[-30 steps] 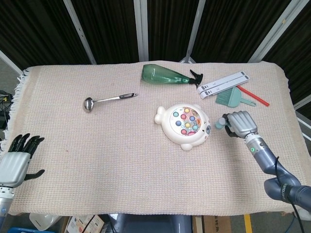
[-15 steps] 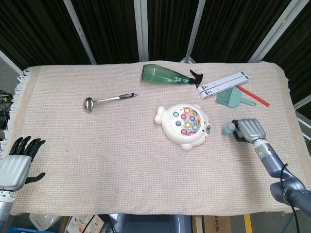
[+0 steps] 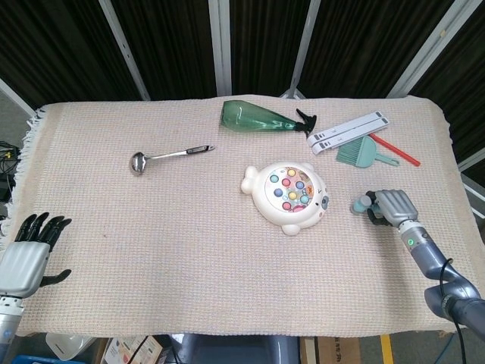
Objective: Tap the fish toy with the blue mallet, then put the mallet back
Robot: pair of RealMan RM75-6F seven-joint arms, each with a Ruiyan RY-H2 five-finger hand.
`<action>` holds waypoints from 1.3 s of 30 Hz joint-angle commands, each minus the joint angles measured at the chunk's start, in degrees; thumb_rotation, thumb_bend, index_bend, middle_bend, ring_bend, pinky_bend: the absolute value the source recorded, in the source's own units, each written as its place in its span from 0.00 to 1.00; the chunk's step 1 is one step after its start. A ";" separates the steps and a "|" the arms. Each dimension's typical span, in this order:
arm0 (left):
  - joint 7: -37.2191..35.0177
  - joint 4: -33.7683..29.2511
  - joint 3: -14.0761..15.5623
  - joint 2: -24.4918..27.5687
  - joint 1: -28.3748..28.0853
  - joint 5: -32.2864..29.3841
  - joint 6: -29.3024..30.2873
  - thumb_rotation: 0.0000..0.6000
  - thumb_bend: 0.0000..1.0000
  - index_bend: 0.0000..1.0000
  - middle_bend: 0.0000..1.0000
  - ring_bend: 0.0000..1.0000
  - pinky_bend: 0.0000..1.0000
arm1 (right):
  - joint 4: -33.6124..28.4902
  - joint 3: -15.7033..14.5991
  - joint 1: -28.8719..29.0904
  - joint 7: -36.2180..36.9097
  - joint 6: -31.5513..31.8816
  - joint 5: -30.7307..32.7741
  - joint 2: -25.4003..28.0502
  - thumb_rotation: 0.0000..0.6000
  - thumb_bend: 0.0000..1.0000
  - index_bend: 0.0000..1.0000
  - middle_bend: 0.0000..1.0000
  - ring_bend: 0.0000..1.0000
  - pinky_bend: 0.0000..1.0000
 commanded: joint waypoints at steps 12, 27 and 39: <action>0.08 0.17 -0.17 -0.18 -0.39 -0.42 -0.75 1.00 0.04 0.15 0.11 0.00 0.00 | 0.32 0.28 -0.22 0.83 -2.06 -0.68 0.21 1.00 0.41 0.40 0.46 0.30 0.40; 0.09 0.35 -0.30 -0.47 -0.47 -1.00 -0.99 1.00 0.04 0.15 0.11 0.00 0.00 | -1.44 1.51 0.36 0.29 -3.85 -0.12 1.53 1.00 0.31 0.01 0.22 0.12 0.22; -2.15 2.96 -1.47 -2.59 0.80 -0.42 2.89 1.00 0.04 0.14 0.10 0.00 0.00 | -16.71 4.02 -8.44 -0.90 12.91 1.06 11.17 1.00 0.31 0.00 0.05 0.00 0.10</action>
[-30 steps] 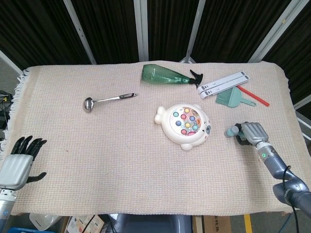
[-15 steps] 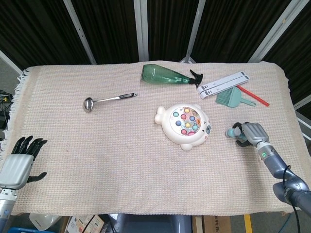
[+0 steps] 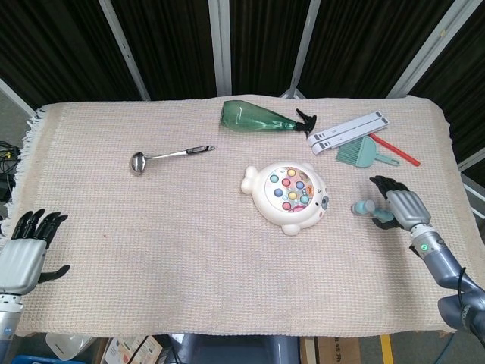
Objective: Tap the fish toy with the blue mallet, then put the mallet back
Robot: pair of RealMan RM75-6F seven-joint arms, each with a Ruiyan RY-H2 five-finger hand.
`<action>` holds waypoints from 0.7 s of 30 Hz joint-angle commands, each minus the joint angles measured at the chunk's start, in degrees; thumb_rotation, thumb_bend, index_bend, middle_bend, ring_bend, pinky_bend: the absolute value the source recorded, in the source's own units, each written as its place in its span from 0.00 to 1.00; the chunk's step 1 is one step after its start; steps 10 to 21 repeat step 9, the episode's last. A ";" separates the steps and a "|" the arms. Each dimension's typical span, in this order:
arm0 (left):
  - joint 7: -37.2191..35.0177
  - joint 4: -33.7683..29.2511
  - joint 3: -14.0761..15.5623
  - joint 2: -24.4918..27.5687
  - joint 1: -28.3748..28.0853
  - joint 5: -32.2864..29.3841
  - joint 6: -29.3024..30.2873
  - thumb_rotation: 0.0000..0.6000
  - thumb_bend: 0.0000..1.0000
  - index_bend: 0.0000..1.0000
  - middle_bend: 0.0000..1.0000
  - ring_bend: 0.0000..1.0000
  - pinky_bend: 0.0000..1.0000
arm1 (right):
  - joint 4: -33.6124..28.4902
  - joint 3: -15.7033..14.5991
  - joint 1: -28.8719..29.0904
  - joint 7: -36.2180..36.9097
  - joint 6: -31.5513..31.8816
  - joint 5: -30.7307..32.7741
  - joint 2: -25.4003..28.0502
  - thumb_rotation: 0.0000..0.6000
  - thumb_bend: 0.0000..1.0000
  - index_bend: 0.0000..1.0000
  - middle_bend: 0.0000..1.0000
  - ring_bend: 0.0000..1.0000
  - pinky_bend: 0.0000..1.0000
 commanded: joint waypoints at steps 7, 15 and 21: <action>-1.23 2.45 -0.35 -2.86 1.93 1.10 3.96 1.00 0.04 0.14 0.10 0.00 0.00 | -10.35 1.75 -13.15 -4.14 24.51 -0.23 3.19 1.00 0.31 0.02 0.06 0.03 0.10; -1.61 2.74 -0.06 -3.27 2.44 1.81 4.78 1.00 0.04 0.14 0.10 0.00 0.00 | -12.09 1.25 -15.93 -6.16 28.93 -0.76 3.02 1.00 0.31 0.03 0.06 0.03 0.10; -1.61 2.74 -0.06 -3.27 2.44 1.81 4.78 1.00 0.04 0.14 0.10 0.00 0.00 | -12.09 1.25 -15.93 -6.16 28.93 -0.76 3.02 1.00 0.31 0.03 0.06 0.03 0.10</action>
